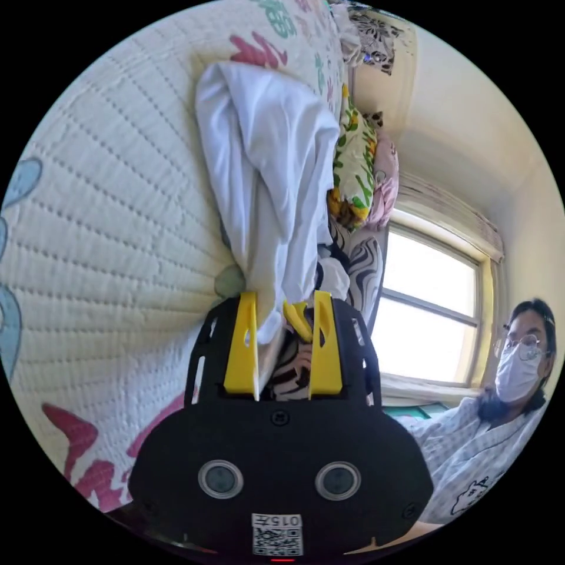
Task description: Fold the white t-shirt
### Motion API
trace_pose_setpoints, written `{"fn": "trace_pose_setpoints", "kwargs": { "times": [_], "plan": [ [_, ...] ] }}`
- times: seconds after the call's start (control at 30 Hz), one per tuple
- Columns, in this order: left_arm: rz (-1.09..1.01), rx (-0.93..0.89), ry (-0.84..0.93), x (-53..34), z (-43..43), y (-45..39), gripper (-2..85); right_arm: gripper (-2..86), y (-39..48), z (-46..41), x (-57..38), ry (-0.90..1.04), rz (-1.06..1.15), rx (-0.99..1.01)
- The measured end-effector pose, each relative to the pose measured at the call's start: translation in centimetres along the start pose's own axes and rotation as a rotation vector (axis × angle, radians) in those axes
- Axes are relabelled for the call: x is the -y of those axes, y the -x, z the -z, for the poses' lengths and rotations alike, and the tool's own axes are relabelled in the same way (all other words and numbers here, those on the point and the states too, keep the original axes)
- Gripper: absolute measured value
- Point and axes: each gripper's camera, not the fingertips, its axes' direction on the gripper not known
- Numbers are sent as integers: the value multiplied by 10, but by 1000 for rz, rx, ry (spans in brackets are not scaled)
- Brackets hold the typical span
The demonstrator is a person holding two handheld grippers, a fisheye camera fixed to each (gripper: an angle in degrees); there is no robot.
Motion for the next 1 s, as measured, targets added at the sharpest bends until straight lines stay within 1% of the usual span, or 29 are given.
{"fn": "trace_pose_setpoints", "kwargs": {
  "times": [0.07, 0.1, 0.17, 0.23, 0.3, 0.33, 0.37, 0.47, 0.53, 0.6, 0.67, 0.73, 0.77, 0.83, 0.87, 0.9, 0.93, 1.0],
  "plan": [
    [-26, 53, 20, -18, 7, -5, 131, 78, 0, -13, -4, 82, 18, -72],
    [-22, 100, 27, -31, 15, -3, 130, 79, 1, -17, -5, 100, 28, -81],
    [25, 116, -18, -45, 26, 9, 124, 80, 1, -28, -11, 125, 40, -59],
    [67, -1, -88, -40, 31, 29, 100, 73, 1, -38, -16, 167, 54, -62],
    [14, -90, -116, -28, 24, 33, 71, 51, 1, -45, -22, 180, 61, -65],
    [-15, -122, -110, -19, 18, 33, 49, 33, 0, -52, -25, 226, 67, -59],
    [-21, -132, -101, -16, 15, 33, 38, 16, 2, -61, -29, 272, 75, -80],
    [-34, -144, -70, -14, 25, 27, 3, 2, 17, -82, -46, 348, 159, -139],
    [-89, -95, -49, -23, 61, 16, -5, -1, 29, -97, -61, 391, 198, -150],
    [-108, -79, -61, -33, 102, 11, -7, -2, 45, -116, -79, 443, 237, -106],
    [-130, -58, -54, -44, 144, 1, -8, -1, 77, -153, -109, 543, 316, -37],
    [-160, 31, -47, -63, 205, -16, -7, 3, 110, -187, -138, 640, 411, 11],
    [-156, 65, -48, -69, 223, -19, -7, 8, 132, -208, -158, 693, 476, 51],
    [-116, 229, -91, -91, 300, -28, -4, 23, 161, -230, -184, 745, 558, 128],
    [-108, 276, -104, -96, 319, -30, -2, 35, 175, -238, -195, 752, 606, 145],
    [-90, 376, -109, -103, 351, -32, 2, 43, 180, -239, -199, 749, 633, 138],
    [-86, 470, -68, -106, 372, -33, 13, 55, 188, -240, -203, 724, 698, 85],
    [-59, 592, 15, -111, 388, -30, 41, 72, 192, -240, -207, 667, 807, -62]
  ]
}}
